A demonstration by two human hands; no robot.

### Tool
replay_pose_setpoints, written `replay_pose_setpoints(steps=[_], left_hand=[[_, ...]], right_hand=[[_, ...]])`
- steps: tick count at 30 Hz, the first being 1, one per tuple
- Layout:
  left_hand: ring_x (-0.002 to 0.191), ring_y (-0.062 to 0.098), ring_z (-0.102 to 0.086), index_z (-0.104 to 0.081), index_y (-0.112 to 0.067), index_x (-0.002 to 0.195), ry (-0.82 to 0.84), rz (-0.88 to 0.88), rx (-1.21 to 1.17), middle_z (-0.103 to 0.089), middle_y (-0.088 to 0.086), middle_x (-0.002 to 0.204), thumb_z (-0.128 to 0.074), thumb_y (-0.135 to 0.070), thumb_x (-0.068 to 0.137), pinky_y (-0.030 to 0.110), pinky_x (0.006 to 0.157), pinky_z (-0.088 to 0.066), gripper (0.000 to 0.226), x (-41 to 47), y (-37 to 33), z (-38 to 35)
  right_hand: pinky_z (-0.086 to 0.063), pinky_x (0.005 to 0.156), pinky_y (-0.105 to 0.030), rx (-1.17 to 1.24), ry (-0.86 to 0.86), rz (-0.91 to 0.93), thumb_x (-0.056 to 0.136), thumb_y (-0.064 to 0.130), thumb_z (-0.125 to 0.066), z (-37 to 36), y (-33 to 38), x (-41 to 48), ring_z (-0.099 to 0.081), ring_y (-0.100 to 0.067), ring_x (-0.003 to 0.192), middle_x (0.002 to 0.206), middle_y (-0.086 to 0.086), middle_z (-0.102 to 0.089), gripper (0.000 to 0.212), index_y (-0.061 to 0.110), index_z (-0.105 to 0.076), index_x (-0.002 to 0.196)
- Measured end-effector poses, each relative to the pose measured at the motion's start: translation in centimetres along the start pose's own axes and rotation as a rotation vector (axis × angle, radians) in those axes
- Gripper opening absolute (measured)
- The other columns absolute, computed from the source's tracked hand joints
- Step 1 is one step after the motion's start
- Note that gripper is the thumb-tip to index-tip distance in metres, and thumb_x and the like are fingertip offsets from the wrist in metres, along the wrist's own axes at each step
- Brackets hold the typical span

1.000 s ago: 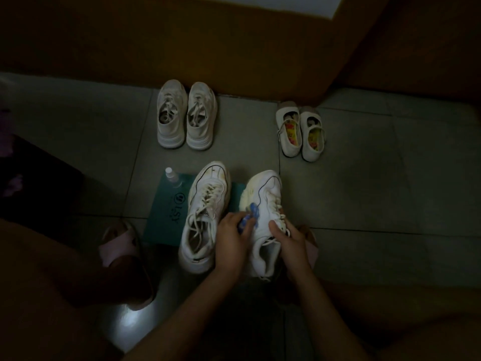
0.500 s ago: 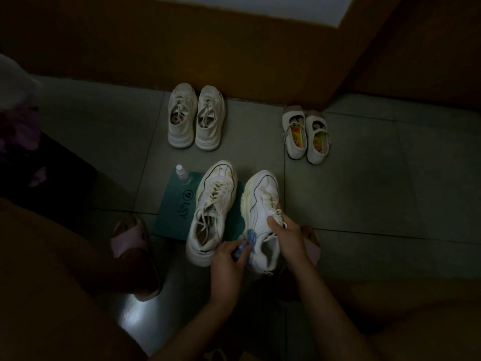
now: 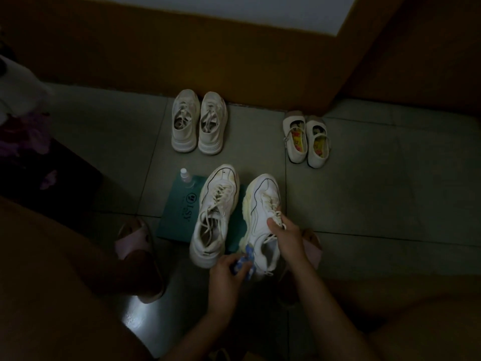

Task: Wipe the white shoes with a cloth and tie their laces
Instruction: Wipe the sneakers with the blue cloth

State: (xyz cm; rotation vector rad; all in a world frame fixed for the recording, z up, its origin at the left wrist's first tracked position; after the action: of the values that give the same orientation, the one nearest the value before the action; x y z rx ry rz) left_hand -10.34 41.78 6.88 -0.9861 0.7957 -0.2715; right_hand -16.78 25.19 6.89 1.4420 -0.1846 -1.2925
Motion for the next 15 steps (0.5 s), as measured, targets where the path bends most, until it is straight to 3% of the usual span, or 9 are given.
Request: replay_pose_setpoints(steps=[6,10,15], left_hand=[[0.05,-0.007,-0.051,-0.066,-0.016,0.064,0.12,0.056,0.08,-0.061,-0.006,0.054,-0.067,-0.018,0.084,0.019,0.057,-0.043,0.02,-0.5,1.5,0.5],[0.052,-0.007,-0.057,-0.069,-0.016,0.073,0.037,0.1,-0.073,-0.065,-0.007,0.059,-0.066,-0.013,0.085,0.012,0.055,-0.044,0.013,-0.2,0.3,1.8],[0.063,0.002,-0.064,-0.067,-0.024,0.077,0.019,0.004,-0.171,-0.069,-0.006,0.067,-0.063,-0.019,0.088,0.016,0.058,-0.047,0.012,0.0,-3.6,2.6]], right_hand=[[-0.04,0.107,-0.041,-0.017,-0.011,0.019,0.089,0.014,-0.06,-1.0,0.1,0.0,-0.051,-0.026,0.122,0.134,-0.012,-0.054,0.052,0.008,-0.045,0.138],[-0.035,0.105,-0.028,-0.01,-0.01,-0.008,0.09,0.015,-0.059,-1.8,0.2,0.1,-0.044,-0.024,0.129,0.143,-0.011,-0.045,0.058,0.01,-0.035,0.143],[-0.036,0.103,-0.029,-0.033,0.038,-0.02,0.088,0.025,-0.062,-2.0,0.9,-0.8,-0.042,-0.024,0.131,0.147,-0.009,-0.039,0.064,0.016,-0.032,0.145]])
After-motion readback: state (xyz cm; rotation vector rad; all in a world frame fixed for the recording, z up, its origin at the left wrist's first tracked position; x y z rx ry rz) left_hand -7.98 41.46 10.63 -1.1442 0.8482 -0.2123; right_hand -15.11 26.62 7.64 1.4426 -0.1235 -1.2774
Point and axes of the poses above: each hand's wrist, its own x-axis towards the middle knuckle, its own z-axis out of the back of the hand, y = z × x, the point moved 7 cm from there along x, towards the middle knuckle
